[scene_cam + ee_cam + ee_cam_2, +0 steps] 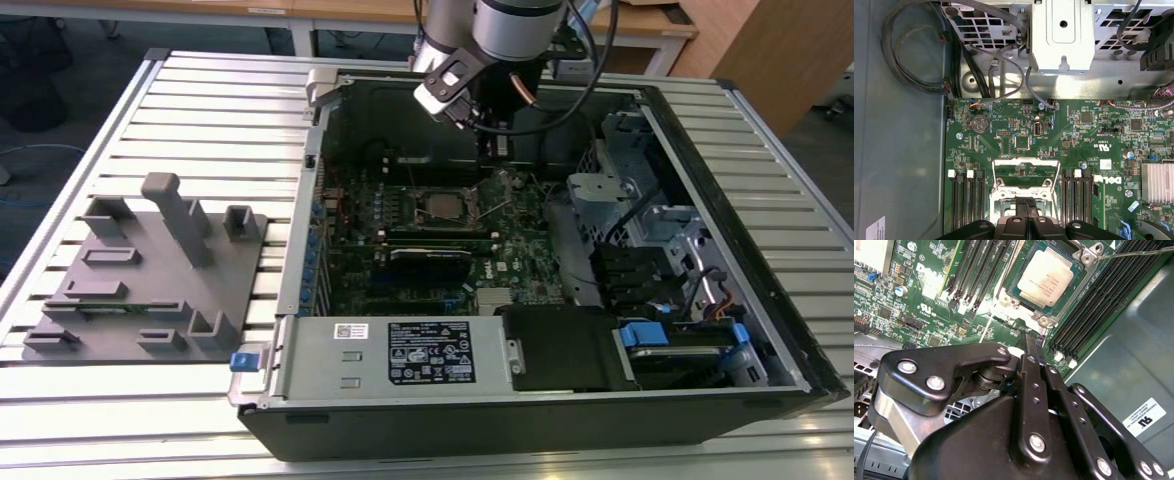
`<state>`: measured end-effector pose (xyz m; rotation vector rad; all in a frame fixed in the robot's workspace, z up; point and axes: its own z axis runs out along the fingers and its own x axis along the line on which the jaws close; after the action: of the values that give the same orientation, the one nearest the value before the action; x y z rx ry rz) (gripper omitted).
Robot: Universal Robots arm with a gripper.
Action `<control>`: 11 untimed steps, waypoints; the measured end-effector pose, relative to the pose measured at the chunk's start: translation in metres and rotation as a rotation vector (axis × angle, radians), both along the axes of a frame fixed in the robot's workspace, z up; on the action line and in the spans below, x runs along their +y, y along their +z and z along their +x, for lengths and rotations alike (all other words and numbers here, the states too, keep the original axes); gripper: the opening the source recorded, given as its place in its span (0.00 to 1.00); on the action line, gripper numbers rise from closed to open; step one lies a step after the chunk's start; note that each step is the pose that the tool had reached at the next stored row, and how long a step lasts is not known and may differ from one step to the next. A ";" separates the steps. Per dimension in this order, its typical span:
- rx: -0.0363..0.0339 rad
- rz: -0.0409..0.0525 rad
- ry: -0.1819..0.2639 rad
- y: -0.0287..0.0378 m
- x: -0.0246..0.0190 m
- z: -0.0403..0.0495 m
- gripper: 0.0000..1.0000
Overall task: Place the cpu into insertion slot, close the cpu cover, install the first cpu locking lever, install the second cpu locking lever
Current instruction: 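Close the cpu cover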
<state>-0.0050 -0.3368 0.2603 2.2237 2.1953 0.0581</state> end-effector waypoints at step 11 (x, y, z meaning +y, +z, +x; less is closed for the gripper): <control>0.0001 0.0000 0.000 -0.0003 0.0008 0.0122 0.10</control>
<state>0.0072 -0.3359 0.2600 2.2239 2.1951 0.0580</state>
